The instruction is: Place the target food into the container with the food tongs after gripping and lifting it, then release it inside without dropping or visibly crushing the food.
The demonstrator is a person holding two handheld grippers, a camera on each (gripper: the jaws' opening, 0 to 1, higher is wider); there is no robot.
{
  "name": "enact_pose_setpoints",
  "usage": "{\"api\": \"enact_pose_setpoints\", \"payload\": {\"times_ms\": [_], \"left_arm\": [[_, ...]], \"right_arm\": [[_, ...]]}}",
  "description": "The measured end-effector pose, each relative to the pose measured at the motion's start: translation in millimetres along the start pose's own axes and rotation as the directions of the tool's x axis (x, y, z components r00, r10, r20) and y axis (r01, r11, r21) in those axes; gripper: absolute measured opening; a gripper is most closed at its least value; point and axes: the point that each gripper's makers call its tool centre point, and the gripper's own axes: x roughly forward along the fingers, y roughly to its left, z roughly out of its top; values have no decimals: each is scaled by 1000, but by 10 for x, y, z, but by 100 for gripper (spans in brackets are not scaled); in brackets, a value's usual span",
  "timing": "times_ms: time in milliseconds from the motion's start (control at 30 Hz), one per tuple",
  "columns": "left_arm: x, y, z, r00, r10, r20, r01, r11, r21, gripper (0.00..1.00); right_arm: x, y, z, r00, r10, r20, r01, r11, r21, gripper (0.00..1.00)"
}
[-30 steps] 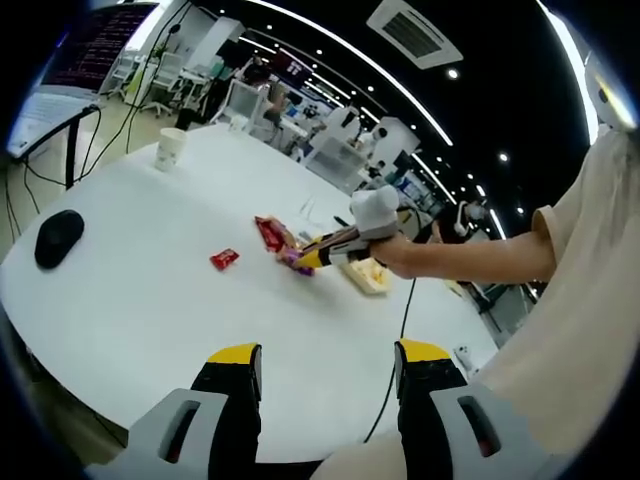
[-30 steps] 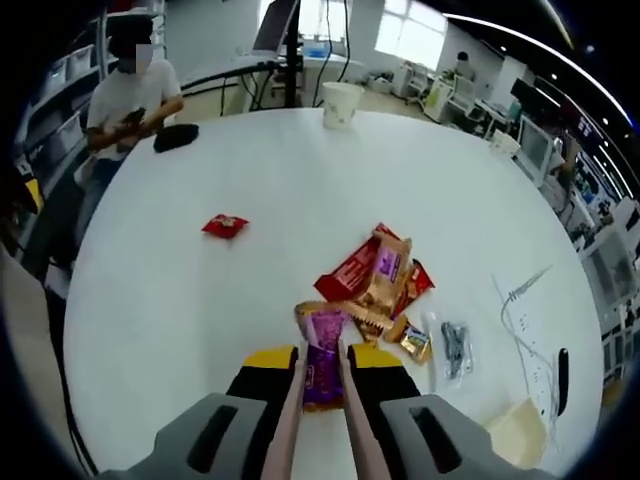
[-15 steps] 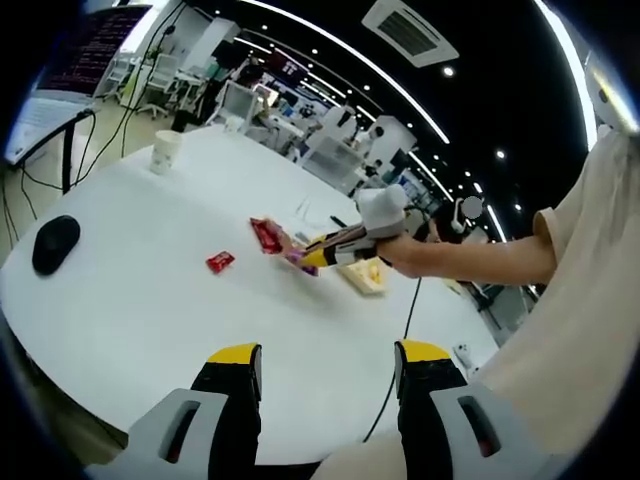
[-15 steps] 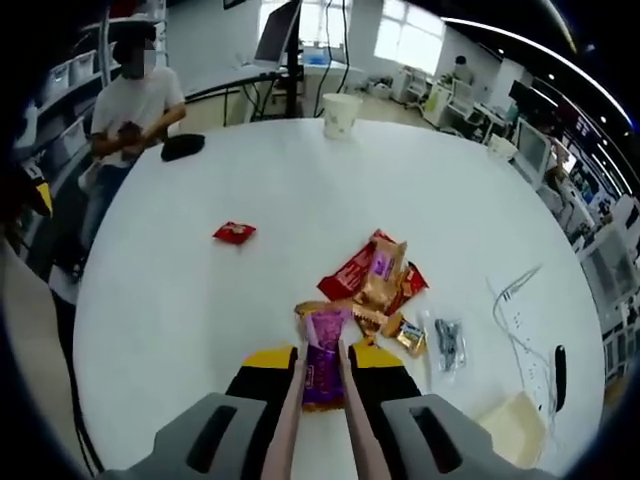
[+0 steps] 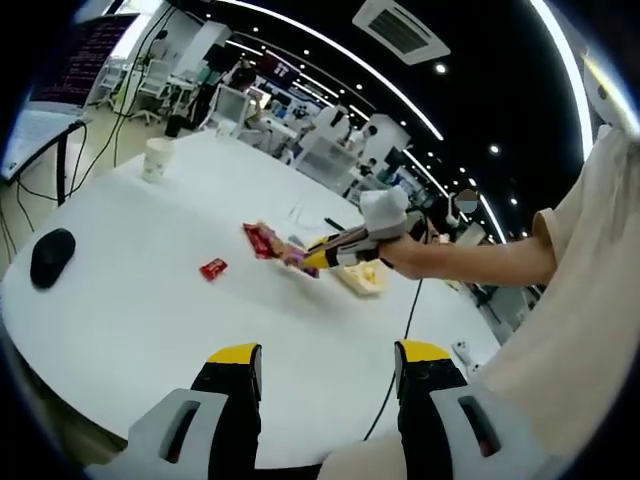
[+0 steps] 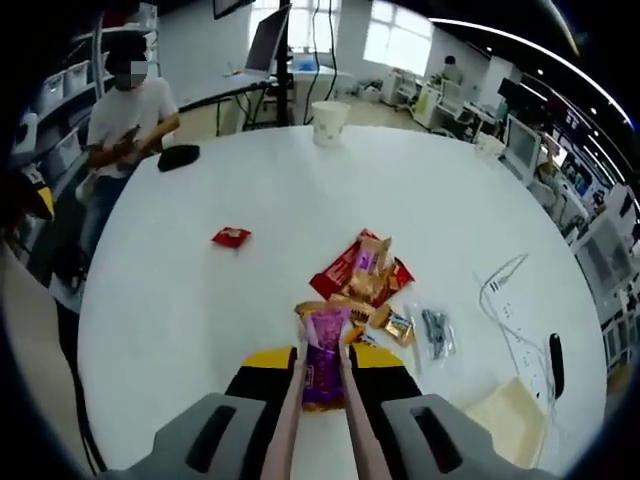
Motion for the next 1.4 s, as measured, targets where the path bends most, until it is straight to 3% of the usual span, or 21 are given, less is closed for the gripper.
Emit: {"api": "enact_pose_setpoints", "payload": {"times_ms": [633,1400], "left_arm": [[51,-160,11,999,-36,-14,36,999,36,53],[45,-250,-57,998,-54,-15,55,997,47,53]], "right_arm": [[-197,-173,-132,999,-37,25,35,997,73,20],[-351,-177,-204,998,-58,29,57,998,35,21]]}}
